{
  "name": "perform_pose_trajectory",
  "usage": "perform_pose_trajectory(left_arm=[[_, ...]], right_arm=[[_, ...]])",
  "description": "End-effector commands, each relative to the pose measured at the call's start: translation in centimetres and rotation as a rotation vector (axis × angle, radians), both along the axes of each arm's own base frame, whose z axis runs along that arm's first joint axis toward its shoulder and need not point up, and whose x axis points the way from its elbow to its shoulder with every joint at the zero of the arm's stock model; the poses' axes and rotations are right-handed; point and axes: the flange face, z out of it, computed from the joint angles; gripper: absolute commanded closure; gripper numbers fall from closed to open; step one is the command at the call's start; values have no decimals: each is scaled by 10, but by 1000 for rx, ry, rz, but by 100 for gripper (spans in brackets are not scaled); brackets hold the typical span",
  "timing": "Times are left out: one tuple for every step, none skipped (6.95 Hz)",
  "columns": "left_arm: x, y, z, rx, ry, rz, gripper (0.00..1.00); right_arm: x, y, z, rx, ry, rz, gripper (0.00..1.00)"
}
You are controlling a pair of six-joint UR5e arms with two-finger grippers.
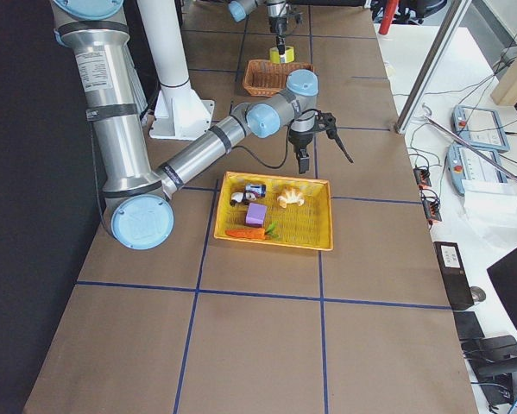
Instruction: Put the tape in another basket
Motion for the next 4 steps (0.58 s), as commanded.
perform_pose_trajectory(left_arm=[[19,-12,39,-18,-86,-5,100],[29,-18,53,-18,-118,-3,100],[32,-18,60,20,-145,33,100],[40,-22,74,12,-172,42,100]], right_arm=[[69,6,47,44,9,-61,0],[88,9,60,51,16,-95,0],[97,9,62,54,17,-104,0],[97,9,62,51,6,-106,0]])
